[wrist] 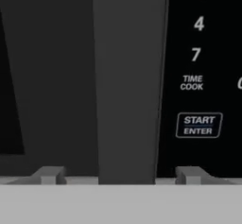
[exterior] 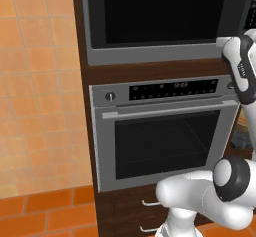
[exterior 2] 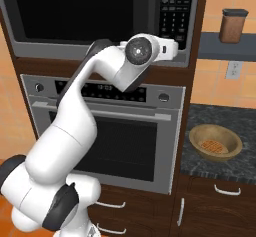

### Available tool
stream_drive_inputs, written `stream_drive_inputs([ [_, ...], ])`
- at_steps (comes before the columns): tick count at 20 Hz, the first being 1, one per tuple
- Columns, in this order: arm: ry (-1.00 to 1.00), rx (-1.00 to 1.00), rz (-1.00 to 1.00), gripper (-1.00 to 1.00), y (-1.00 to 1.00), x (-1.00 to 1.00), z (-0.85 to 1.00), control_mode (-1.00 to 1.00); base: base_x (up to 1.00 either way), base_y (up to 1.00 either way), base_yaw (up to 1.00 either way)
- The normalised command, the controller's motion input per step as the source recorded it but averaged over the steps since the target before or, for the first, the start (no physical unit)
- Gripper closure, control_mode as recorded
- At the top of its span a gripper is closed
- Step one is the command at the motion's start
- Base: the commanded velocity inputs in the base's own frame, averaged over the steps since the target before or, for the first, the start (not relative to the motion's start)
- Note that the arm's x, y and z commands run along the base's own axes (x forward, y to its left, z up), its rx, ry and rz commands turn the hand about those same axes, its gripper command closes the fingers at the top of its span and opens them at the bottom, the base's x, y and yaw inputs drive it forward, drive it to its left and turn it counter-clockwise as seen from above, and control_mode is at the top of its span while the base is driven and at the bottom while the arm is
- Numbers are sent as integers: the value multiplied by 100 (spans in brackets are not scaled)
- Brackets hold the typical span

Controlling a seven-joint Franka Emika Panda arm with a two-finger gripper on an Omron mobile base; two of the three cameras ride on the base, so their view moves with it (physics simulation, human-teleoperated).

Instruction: Open the microwave, place the bowl with waffle inside the microwave, then close the microwave door and turn it on.

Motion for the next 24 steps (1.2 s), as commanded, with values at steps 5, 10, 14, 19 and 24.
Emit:
stream_drive_inputs([
  [5, 5, -4, 7, 100, 13, 94, -23, -100, 0, 0, 0],
  [10, 17, 0, 13, 100, 43, 42, -3, -100, 0, 0, 0],
  [14, 10, 0, 16, 100, 64, -9, 0, -100, 0, 0, 0],
  [19, -1, -2, 16, 100, 93, -63, -1, -100, 0, 0, 0],
  [24, 0, -14, 9, 100, 100, -93, 0, -100, 0, 0, 0],
])
